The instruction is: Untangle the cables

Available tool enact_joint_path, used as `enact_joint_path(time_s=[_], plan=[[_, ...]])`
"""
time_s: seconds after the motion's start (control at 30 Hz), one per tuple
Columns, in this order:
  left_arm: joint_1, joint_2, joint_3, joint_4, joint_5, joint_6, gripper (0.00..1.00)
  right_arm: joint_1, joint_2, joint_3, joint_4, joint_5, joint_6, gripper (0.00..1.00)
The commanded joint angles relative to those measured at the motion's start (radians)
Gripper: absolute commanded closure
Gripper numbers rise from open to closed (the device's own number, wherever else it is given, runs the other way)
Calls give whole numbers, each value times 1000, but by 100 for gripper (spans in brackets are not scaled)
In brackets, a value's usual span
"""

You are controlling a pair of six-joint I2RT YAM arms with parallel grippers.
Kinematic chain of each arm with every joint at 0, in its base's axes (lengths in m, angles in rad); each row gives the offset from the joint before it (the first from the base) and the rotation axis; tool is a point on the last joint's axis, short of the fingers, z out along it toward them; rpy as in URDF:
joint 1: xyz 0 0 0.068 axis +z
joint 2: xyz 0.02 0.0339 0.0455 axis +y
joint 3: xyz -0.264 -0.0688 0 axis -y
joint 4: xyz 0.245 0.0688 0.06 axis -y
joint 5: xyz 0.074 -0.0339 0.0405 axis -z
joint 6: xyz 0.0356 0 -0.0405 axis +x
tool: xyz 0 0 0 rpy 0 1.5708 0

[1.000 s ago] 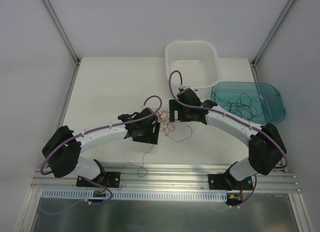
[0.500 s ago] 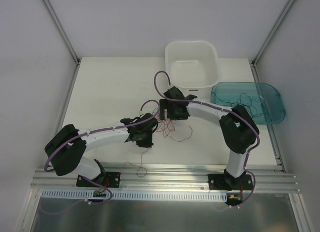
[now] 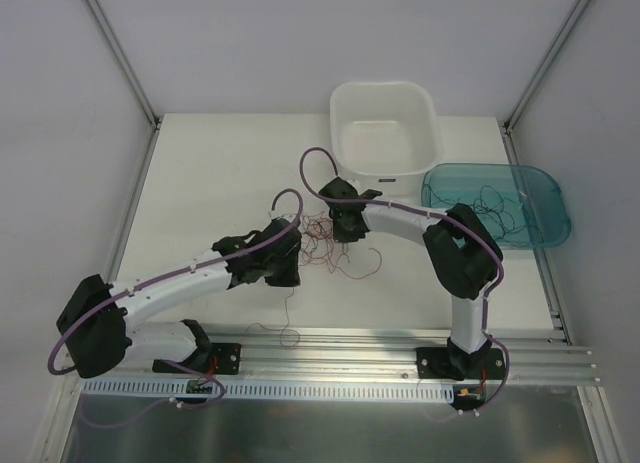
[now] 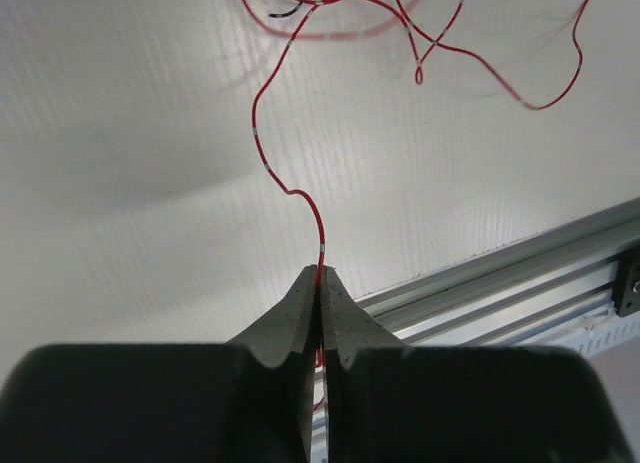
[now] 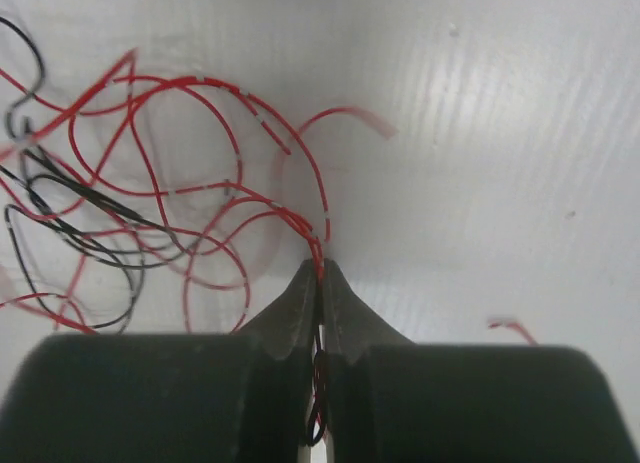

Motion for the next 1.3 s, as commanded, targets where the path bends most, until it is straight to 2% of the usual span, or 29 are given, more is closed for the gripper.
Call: enact_joint_path(time_s=[0.0,0.1,0.13,0.23,0.33,0.47,0.57,0.63,0.7,0.77,0.8,0.83,0.87,0.9,0.97,1.0,1.13,1.2,1.27], plan=[[47,-94,70,-111,-39,83,100,-31,-48,-68,-50,49,28,99],[182,-166,105,-175,-10,152,100,-81,-132,-153,-49,46,28,99],[271,-181,116,-189,-9,193,100,-107,-153,-177,-53,46,23,99],[426,-224,188,-257,-21,271,100,-158,-247,-262,-60,39,9,99],[537,-229,286,-306,-35,317,100,-193,-341,-337,-72,29,-8,99],[754,-215,398,-327,-39,334,100,-207,-437,-414,-93,25,-11,99],[836,-193,484,-333,-24,334,100,-209,-503,-461,-100,3,2,99],[853,-164,549,-332,1,337,100,-204,-531,-475,-109,-26,2,99],[851,-141,599,-330,109,341,100,-184,-568,-466,-122,-40,-17,95],[851,-108,621,-330,233,350,100,-161,-592,-448,-147,-38,-34,82],[851,-97,627,-330,266,351,100,-138,-618,-429,-153,-30,-53,77],[848,-91,624,-329,296,348,100,-127,-632,-417,-165,-27,-58,66],[847,-88,621,-324,318,348,100,-118,-644,-406,-172,-26,-64,62],[844,-88,613,-321,356,350,100,-101,-676,-385,-175,-23,-75,51],[836,-86,612,-315,392,348,100,-90,-712,-366,-187,-24,-89,37],[833,-86,616,-301,431,350,100,-80,-744,-357,-190,-24,-98,25],[793,-65,665,-245,497,341,100,-69,-840,-317,-216,-30,-135,5],[747,-40,722,-222,513,339,100,-67,-885,-314,-222,-29,-147,0],[717,12,773,-202,507,325,100,-66,-953,-313,-238,-30,-155,1]])
